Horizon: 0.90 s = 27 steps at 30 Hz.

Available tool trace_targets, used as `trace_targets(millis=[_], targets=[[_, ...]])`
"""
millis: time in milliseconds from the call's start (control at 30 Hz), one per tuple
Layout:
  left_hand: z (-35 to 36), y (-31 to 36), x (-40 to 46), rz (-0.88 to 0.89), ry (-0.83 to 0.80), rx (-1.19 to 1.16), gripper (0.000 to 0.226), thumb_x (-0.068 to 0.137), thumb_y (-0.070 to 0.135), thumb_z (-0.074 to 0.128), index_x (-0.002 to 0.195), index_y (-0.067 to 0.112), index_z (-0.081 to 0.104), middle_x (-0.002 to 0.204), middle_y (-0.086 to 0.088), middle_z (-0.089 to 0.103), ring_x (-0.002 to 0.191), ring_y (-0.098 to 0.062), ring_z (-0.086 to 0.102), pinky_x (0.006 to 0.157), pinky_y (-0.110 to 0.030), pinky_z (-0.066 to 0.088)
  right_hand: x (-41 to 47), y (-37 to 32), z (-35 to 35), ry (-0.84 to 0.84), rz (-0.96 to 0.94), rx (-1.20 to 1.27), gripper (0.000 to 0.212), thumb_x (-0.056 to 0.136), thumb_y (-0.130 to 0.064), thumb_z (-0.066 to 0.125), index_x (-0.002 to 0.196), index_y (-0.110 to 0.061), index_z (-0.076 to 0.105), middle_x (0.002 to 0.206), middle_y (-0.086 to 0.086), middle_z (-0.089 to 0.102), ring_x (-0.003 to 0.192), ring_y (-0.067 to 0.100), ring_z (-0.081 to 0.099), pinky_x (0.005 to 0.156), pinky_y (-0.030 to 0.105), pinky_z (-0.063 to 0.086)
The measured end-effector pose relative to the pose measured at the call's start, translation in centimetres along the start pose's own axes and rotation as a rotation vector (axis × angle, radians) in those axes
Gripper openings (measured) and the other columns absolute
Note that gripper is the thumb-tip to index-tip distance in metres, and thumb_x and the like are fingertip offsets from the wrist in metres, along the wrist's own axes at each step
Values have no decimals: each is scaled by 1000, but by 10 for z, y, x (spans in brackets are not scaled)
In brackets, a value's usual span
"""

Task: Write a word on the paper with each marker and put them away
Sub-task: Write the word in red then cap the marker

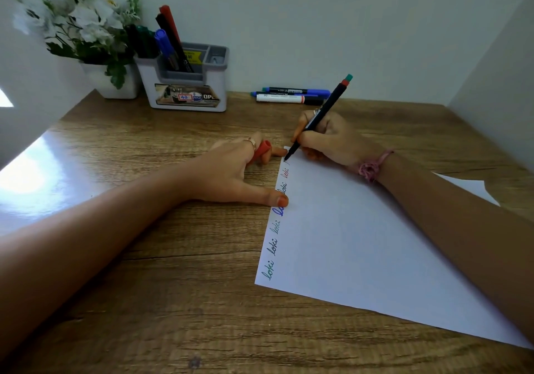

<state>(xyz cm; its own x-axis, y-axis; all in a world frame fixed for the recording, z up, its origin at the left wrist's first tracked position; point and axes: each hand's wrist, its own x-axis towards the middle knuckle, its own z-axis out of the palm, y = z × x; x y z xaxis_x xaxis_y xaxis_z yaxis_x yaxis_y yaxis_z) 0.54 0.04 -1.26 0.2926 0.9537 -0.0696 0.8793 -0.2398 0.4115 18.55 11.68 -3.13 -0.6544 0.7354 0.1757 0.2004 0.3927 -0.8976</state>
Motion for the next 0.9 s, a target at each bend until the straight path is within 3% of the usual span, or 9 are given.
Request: trace_targets(millis=[67, 167, 300, 500, 633, 900], targets=[[0, -1, 0, 0, 5, -1, 51, 57, 70, 56, 82, 32, 34, 76, 15, 43, 67, -1, 40, 57, -17, 26, 0, 0, 0, -1, 1, -4, 18, 82, -1, 57, 72, -15, 52, 58, -4, 60, 44, 2, 49, 42, 15, 39], [1, -2, 0, 1, 12, 1, 55, 57, 70, 57, 88, 30, 35, 77, 17, 42, 69, 1, 40, 58, -17, 26, -2, -3, 1, 6, 10, -3, 8, 68, -21, 60, 70, -18, 53, 71, 14, 54, 46, 5, 48, 42, 17, 39], [2, -3, 1, 5, 18, -4, 56, 57, 70, 57, 88, 29, 37, 75, 15, 42, 66, -1, 39, 56, -18, 26, -2, -2, 1, 28, 15, -31, 4, 71, -18, 57, 70, -17, 53, 66, 11, 52, 47, 5, 47, 44, 18, 40], [1, -2, 0, 12, 20, -7, 52, 57, 68, 58, 86, 31, 36, 75, 15, 43, 65, 0, 40, 56, -18, 25, -1, -1, 1, 45, 2, -46, 6, 73, -18, 56, 72, -14, 52, 74, 18, 52, 51, 11, 45, 46, 21, 38], [1, -2, 0, 18, 16, -17, 53, 57, 68, 59, 86, 30, 37, 76, 13, 44, 65, -1, 40, 56, -18, 26, -2, -3, 1, 37, 6, -43, 16, 67, -29, 59, 72, -16, 51, 76, 19, 52, 54, 14, 45, 47, 23, 37], [1, -3, 0, 14, 12, -22, 54, 56, 70, 58, 85, 30, 37, 78, 12, 46, 69, -2, 42, 57, -18, 26, -1, -2, 2, 63, 16, -61, 6, 74, -18, 55, 70, -18, 51, 76, 17, 52, 52, 10, 45, 46, 19, 38]])
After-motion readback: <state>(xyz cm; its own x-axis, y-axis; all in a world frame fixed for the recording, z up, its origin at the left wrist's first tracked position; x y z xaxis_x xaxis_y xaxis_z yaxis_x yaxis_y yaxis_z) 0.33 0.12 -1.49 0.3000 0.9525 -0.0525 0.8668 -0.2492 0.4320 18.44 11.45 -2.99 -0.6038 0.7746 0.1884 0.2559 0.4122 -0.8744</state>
